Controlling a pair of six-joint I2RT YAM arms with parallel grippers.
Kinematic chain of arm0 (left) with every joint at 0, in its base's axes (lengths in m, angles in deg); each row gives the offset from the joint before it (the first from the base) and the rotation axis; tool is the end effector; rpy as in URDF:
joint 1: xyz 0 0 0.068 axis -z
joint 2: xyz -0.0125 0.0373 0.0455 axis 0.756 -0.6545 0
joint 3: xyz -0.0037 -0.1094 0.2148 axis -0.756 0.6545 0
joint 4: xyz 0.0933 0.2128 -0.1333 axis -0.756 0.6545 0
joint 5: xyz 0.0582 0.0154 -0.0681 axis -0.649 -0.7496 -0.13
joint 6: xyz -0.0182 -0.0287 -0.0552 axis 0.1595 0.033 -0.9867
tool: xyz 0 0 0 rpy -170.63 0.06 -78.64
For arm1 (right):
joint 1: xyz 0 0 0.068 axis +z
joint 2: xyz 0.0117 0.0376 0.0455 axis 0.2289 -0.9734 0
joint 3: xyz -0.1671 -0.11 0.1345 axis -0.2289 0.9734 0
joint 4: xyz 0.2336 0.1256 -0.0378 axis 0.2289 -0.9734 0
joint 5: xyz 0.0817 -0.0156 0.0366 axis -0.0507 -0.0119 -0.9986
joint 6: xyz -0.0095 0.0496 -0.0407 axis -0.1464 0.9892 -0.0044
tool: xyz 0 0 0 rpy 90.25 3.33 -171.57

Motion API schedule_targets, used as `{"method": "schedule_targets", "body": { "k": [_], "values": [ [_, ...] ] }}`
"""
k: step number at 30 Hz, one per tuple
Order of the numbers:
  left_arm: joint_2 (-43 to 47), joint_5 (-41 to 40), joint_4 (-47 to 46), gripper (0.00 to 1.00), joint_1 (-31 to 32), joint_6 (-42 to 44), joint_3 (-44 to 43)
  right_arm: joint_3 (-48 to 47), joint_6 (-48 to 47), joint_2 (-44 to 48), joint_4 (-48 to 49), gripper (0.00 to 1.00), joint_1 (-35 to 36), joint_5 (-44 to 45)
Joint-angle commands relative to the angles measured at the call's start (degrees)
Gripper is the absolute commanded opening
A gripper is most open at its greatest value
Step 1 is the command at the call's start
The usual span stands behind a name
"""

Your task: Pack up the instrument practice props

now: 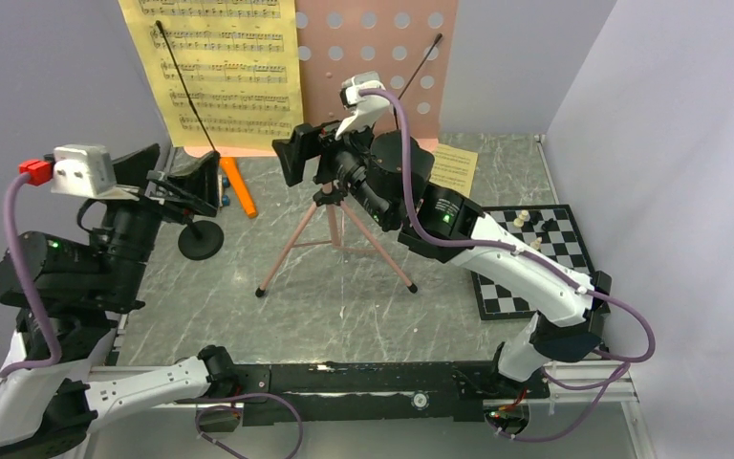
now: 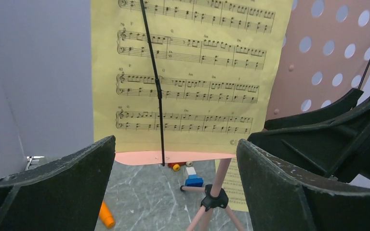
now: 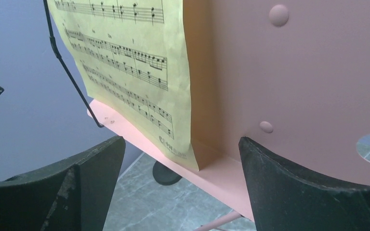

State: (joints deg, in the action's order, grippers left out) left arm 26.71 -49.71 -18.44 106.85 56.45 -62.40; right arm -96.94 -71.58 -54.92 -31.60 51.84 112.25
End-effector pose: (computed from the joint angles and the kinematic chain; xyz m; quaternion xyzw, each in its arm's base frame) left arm 0.0746 -0.0525 0.5336 -0.0168 0.5896 -0.1749 0.7884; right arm 0.1708 0.3129 0.5033 -0.1286 0.6526 0.3351 0.6673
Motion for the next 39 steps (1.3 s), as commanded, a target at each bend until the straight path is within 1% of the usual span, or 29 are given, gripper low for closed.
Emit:
{"method": "schedule_targets", "body": {
  "k": [1,12,16,21,26,27,29,31,32,34,39],
  "values": [
    [0.63,1.32,-3.79,0.99,0.01,0.68,0.91,2.16,0.34,2.85,1.63,0.93,-0.92,2.10],
    [2.63,1.66,-6.65,0.99,0.01,0.43,3.12,6.94,1.64,6.59,3.09,0.93,-0.83,2.13],
    [2.27,1.28,-6.74,0.99,0.01,0.21,3.12,6.87,2.37,7.74,2.52,0.93,-0.47,1.50],
    [0.76,1.51,-5.77,0.99,0.01,-0.23,2.40,7.21,1.61,9.85,2.38,0.94,1.67,2.28],
    [2.41,4.64,-8.77,0.99,0.01,-1.67,3.95,5.92,0.80,10.34,1.09,0.94,3.43,2.12],
    [2.77,4.92,-8.20,0.99,0.01,-2.19,3.42,5.27,0.54,10.21,0.71,0.94,3.78,2.11],
    [0.57,4.51,-0.98,0.98,0.01,-5.60,-2.68,4.36,-0.32,9.98,0.42,0.95,4.91,2.22],
    [-3.44,5.99,7.05,0.97,0.01,-7.92,-10.36,4.32,-1.27,10.06,1.08,0.94,5.89,2.52],
    [-5.17,7.37,9.38,0.97,0.01,-8.89,-13.32,4.32,-1.57,10.10,1.30,0.95,6.19,2.55],
    [-7.75,8.93,12.42,0.98,0.01,-9.80,-17.67,4.03,-1.91,10.06,1.54,0.95,6.57,2.40],
    [-13.73,7.46,16.82,0.99,-0.15,-8.31,-27.51,2.14,-2.05,9.26,0.98,0.95,6.77,2.03]
  ]
}}
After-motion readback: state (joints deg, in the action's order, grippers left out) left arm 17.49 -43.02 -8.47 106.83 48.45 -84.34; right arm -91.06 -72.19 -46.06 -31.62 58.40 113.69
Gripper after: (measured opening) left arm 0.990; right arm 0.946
